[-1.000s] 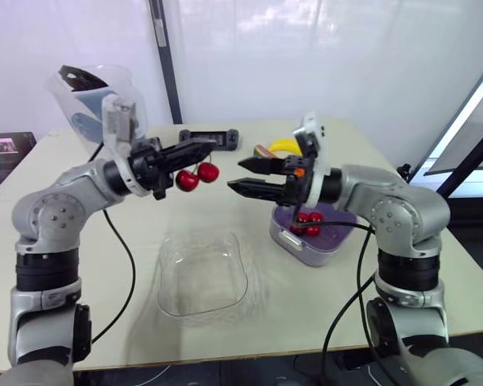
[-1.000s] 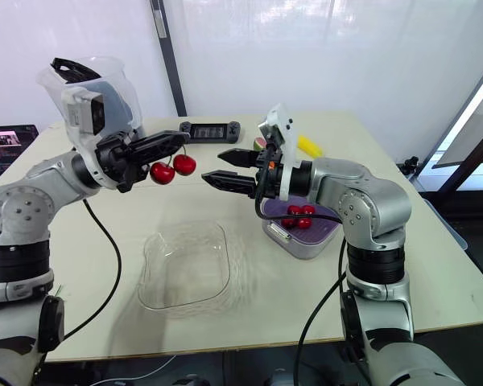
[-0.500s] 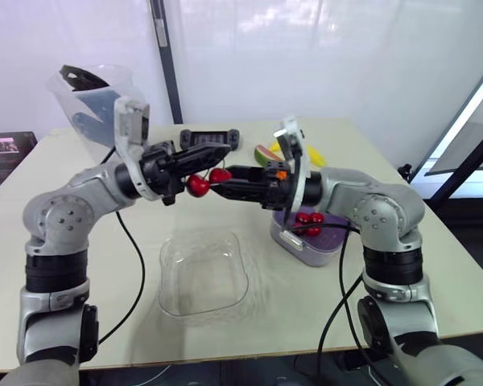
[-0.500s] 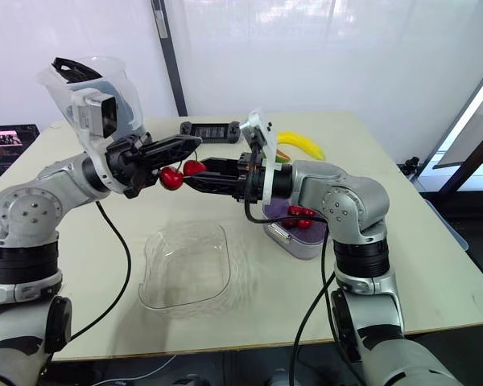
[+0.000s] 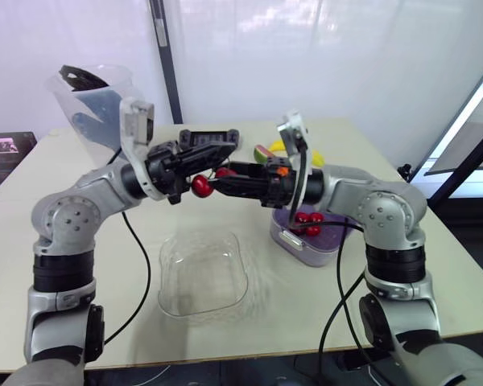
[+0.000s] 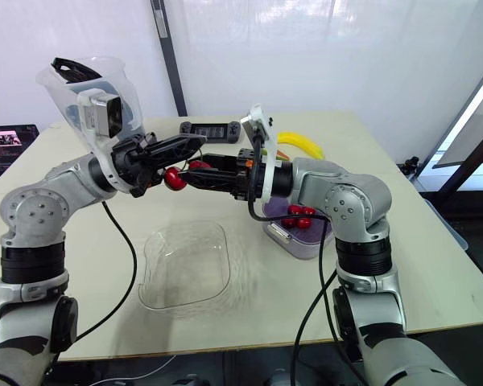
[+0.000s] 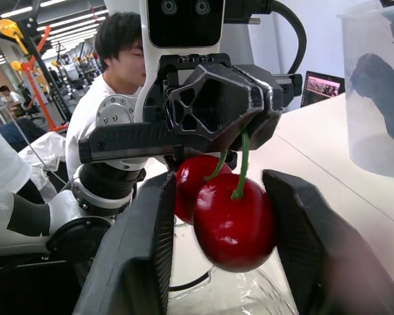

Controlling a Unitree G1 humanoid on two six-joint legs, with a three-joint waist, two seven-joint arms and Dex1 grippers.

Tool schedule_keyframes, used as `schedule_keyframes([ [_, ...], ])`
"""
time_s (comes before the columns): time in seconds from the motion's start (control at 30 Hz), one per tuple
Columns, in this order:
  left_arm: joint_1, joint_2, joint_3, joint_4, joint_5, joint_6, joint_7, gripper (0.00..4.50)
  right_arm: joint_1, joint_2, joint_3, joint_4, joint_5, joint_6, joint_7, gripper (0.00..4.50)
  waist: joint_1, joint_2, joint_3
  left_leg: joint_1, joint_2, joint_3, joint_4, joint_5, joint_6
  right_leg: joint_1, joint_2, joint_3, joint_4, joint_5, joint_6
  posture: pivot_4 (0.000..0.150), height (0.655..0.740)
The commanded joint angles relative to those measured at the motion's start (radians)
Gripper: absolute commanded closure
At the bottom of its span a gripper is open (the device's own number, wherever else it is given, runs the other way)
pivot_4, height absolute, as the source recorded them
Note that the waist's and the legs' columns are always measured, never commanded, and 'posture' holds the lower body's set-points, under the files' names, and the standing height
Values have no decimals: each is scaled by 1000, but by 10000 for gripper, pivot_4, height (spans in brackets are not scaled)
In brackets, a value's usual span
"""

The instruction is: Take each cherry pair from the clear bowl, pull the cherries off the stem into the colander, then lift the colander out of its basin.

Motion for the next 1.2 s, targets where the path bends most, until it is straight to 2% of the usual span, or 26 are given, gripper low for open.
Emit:
schedule_keyframes([
  [0.03,-35,14,6,-20,6,-21,-16,45000,-16,-13,-11,-20,34,-7,-1,35084,0,0,0,0,0,0,0,0,0,0,0,0,0,0,0,1500,7400],
  [0.3,-34,22,12,-22,15,-22,-25,45000,1,-94,33,-21,30,-3,50,35084,0,0,0,0,0,0,0,0,0,0,0,0,0,0,0,1500,7400],
  [0.63,-43,30,-8,-39,26,-33,-41,45000,-82,-321,183,-18,11,49,247,35084,0,0,0,0,0,0,0,0,0,0,1,0,-1,0,0,1500,7400],
  [1.2,-20,7,-11,-48,34,-53,-26,45000,-82,-442,257,-57,17,165,274,35084,3,0,0,0,1,0,0,0,1,1,0,0,-2,0,0,1500,7400],
])
